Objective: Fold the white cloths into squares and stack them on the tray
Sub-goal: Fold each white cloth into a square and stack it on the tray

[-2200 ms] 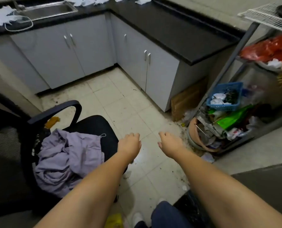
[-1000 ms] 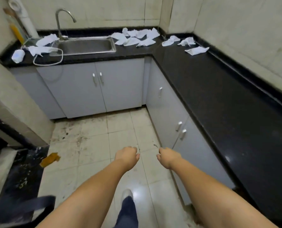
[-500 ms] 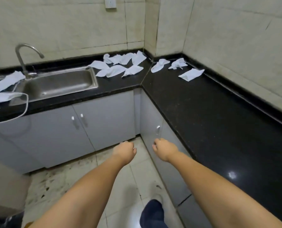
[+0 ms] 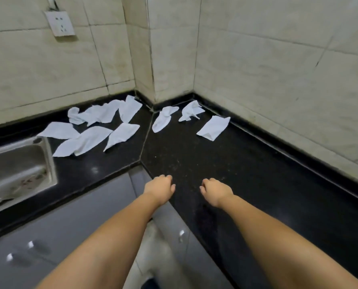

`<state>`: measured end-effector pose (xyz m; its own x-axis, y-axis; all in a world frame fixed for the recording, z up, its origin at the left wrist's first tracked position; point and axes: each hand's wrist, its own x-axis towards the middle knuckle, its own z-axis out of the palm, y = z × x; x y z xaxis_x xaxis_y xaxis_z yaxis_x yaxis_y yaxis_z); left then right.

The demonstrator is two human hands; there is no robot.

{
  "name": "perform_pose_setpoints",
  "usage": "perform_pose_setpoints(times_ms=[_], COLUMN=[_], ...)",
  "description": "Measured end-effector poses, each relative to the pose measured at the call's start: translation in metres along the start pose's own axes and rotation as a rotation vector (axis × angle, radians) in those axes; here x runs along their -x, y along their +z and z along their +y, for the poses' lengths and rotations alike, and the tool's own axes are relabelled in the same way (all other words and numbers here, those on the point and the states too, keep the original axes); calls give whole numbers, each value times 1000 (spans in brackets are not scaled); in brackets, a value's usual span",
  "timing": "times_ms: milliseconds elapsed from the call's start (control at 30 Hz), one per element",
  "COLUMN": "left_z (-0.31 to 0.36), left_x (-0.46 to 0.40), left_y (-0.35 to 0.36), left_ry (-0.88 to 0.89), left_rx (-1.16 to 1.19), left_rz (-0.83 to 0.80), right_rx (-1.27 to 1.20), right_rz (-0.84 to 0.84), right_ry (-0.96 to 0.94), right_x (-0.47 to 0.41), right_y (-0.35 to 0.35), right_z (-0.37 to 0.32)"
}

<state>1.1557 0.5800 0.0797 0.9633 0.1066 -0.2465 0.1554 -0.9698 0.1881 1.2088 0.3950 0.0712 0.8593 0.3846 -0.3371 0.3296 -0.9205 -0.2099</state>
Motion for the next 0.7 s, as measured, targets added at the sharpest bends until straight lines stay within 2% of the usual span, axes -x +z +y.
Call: perform_pose_setpoints(times_ms=[467,700], left_z=[4,34], left_x=[-298,-386], left_y=[-50,-36], left_ry=[446,642], left_rx=[-91,-27], left_rz=[-181,-127], right_rx=[-226,-251], right_rz=[85,240], right_ry=[456,547], right_x=[-208,-286], right_y=[-57,-69], right_z=[41,52])
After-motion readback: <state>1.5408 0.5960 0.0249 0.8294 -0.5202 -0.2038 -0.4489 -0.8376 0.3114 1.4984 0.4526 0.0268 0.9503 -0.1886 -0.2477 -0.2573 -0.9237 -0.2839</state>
